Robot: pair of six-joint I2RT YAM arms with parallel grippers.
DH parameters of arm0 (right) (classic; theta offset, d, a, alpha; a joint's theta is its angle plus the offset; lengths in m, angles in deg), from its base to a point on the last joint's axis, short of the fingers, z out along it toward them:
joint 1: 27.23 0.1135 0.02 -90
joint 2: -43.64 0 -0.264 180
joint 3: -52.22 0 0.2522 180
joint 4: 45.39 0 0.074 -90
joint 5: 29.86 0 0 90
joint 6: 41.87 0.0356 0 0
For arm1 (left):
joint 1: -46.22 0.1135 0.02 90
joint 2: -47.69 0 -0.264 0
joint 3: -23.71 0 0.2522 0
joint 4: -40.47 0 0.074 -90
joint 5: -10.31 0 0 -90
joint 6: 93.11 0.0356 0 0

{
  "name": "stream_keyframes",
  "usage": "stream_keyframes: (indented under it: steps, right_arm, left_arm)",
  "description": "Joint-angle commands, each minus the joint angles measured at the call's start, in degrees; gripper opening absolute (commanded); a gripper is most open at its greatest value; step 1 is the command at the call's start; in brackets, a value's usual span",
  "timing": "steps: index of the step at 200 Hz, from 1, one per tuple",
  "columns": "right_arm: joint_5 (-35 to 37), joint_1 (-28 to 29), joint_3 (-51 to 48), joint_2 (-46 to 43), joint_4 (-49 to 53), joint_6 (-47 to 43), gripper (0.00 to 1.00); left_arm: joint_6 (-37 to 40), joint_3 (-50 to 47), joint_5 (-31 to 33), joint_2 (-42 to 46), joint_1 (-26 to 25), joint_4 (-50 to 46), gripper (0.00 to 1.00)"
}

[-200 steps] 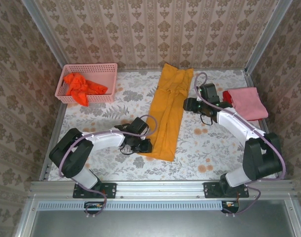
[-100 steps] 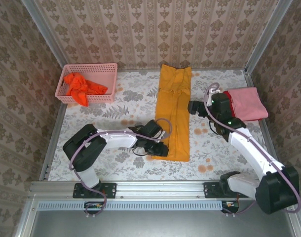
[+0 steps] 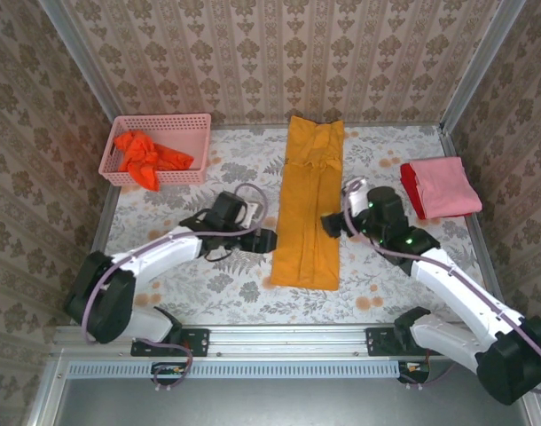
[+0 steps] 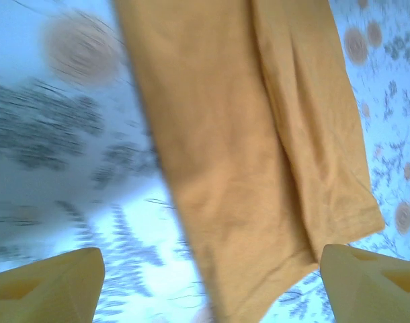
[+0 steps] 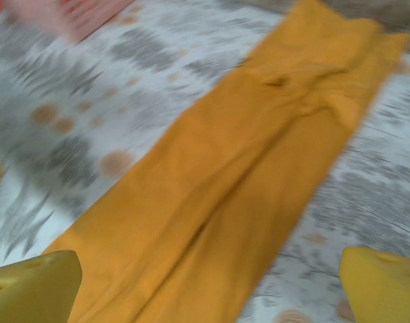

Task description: Fold and stack the t-shirts

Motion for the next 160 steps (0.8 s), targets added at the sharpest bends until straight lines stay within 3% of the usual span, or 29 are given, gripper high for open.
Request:
stream_keyframes:
  steps: [1, 39, 44, 64, 80, 120, 160]
  right_arm:
    - [-1.44, 7.12, -1.96, 0.28, 4.81, -11.12, 0.97]
    - [3.68, 20.37, -3.47, 6.28, 7.73, -20.28, 0.94]
    - [4.15, 21.71, -3.28, 7.57, 8.31, -20.9, 0.94]
    - [6.07, 26.04, -2.01, 12.66, 10.27, -23.09, 0.94]
    - [6.55, 27.09, -0.75, 16.56, 11.05, -24.03, 0.94]
    - [6.37, 27.26, 0.49, 24.64, 9.25, -25.42, 0.88]
    - [5.93, 25.66, 2.08, 29.42, 7.92, -25.99, 0.73]
  left_arm:
    - [11.74, -1.84, -1.62, 4.85, 3.7, -3.27, 0.88]
    - [21.97, -4.27, 0.06, 13.93, 6.08, -1.79, 0.9]
    - [23.1, -5.2, 0.02, 15.75, 6.07, -0.81, 0.99]
    - [27.26, -9.28, 2.4, 23.29, 5.8, 3.04, 1.0]
    - [27.57, -11.05, 6.42, 28.18, 5.47, 3.2, 1.0]
    - [30.83, -8.17, 5.36, 35.38, 5.5, -6.73, 1.0]
    - [30.76, -7.95, 3.25, 35.48, 5.47, -8.9, 1.0]
